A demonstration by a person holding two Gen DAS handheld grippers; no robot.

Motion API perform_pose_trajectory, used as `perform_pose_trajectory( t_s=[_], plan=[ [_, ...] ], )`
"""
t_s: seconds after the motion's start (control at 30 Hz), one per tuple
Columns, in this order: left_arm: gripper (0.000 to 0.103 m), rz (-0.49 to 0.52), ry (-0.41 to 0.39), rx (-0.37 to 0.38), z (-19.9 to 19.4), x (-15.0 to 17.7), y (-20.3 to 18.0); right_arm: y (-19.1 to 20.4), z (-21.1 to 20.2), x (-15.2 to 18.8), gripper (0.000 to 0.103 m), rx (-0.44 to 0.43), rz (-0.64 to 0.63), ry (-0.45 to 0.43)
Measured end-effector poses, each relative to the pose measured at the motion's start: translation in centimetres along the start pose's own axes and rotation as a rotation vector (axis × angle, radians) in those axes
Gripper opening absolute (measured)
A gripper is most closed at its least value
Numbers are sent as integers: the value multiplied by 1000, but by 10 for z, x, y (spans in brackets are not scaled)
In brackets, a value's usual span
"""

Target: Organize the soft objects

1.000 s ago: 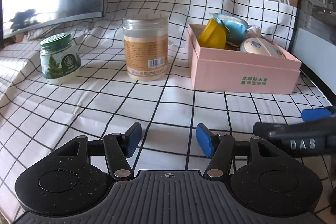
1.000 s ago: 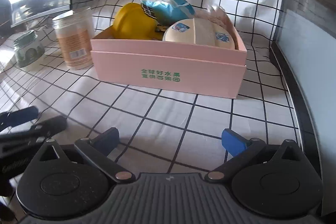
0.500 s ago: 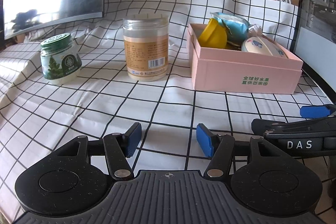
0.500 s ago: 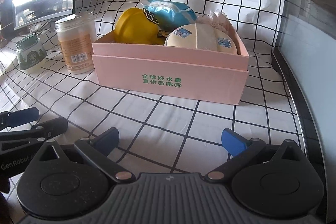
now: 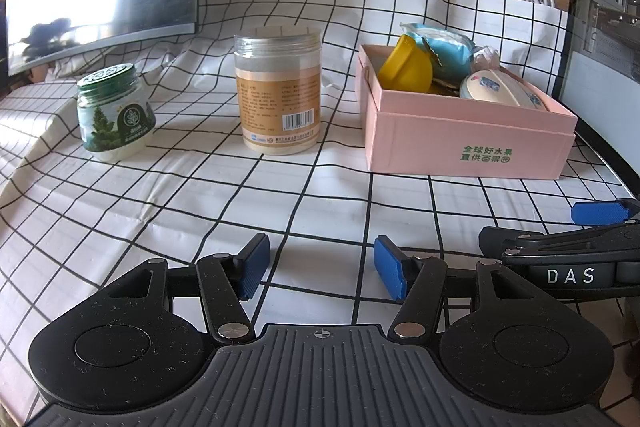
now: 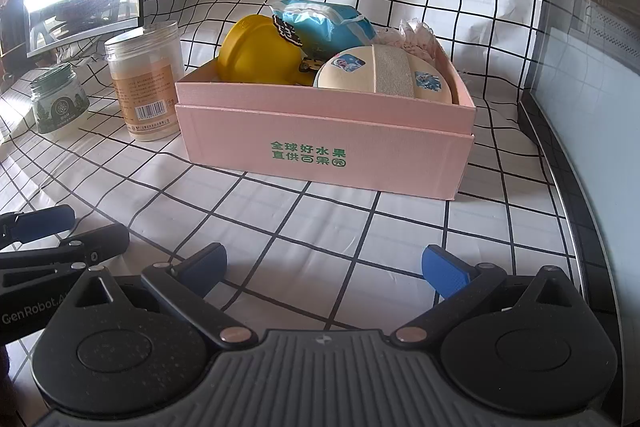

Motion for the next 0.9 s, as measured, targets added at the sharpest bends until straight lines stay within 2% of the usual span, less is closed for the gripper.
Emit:
perform_pose_trajectory(
  t_s=[0.8,0.9],
  plan=[
    [62,1,0,7,-1,0,0,0,0,0,103,0,0,0],
    [59,5,-1,14,-1,0,0,0,0,0,103,0,0,0]
  ],
)
Point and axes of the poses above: each gripper's, at about its wrist camera, not at the fingertips, and z roughly the way its jaws point, y to its left, x to its underside, the point moved 6 cm from there along z, roughly the way its jaws point, and after that the axes turned 11 degrees about x, right-handed, at the moved point
